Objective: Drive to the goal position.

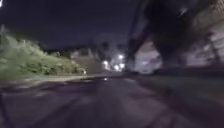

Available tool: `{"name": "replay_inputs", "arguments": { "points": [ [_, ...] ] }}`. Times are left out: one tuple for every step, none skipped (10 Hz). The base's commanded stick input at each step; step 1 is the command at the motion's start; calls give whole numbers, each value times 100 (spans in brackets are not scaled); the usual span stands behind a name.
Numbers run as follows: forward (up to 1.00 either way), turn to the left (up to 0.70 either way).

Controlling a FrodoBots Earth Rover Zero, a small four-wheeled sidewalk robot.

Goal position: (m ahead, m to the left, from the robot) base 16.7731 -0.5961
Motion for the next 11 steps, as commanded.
{"name": "replay_inputs", "arguments": {
  "points": [
    [70, 0],
    [70, 0],
    [70, 0],
    [70, 0],
    [70, -35],
    [70, -35],
    [70, -35],
    [70, -35],
    [70, -35],
    [70, -35],
    [70, 0]
  ]
}}
